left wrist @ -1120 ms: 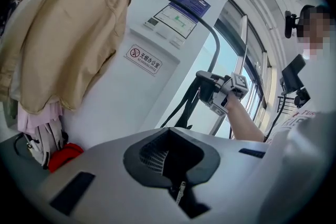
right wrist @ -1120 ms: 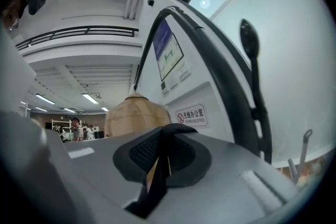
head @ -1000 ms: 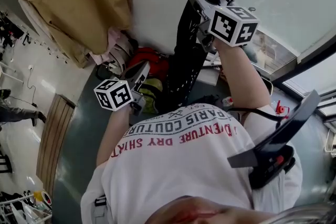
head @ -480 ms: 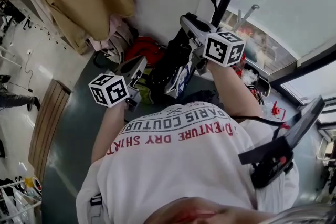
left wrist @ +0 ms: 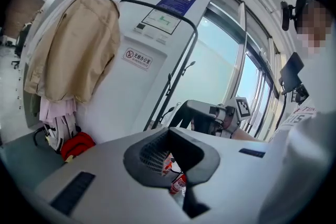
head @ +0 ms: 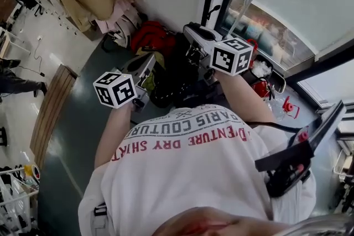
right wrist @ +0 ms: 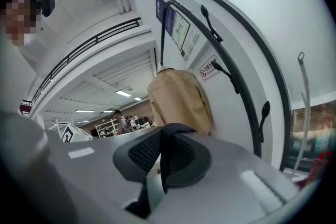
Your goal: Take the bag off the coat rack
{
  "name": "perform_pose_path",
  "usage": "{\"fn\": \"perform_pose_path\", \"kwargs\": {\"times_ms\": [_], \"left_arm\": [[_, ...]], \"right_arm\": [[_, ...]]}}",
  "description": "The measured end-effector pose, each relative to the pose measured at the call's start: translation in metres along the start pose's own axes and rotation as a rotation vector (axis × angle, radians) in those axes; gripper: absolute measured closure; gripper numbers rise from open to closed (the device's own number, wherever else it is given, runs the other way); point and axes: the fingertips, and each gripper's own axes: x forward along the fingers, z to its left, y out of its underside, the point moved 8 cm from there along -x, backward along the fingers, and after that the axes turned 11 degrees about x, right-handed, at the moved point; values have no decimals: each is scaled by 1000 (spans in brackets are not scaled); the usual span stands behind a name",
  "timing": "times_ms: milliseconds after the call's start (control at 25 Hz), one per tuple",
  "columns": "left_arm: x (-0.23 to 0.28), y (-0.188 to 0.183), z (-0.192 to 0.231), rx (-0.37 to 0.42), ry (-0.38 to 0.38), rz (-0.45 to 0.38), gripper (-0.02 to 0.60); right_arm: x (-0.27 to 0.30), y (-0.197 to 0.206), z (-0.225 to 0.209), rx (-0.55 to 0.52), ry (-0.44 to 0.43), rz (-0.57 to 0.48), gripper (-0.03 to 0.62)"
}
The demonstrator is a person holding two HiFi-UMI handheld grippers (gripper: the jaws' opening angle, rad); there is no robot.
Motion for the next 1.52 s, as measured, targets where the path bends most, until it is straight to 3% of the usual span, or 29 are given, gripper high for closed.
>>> {"fn": "perform_pose_path", "kwargs": {"times_ms": [200,360,480,800,1000,1320,1520], "left_arm": [[-35,47,-118,24,-40,-22,580],[-68,97,-210,-29,-82,-44,580],[-84,108,-261,-52,-112,-39,580],[-133,130,-374,-7,-123,-28,580],[-172,151,-426,25,-86,-34,580],[-293,217,-518,26,-46,-20,580],[-341,222,-567,48,-20,-18,580]], "right_arm": [[-109,44,43,-31,-70,46,577],[-199,75,65,-37,-84,88,577],[-248,81,79,-28,-95,111,577],[-371,113,133,-26,-82,92,577],[-438,142,180,-59,-57,57,577],[-546,214,275,-58,12,8,577],[-599,251,326,-10,25,10,577]]}}
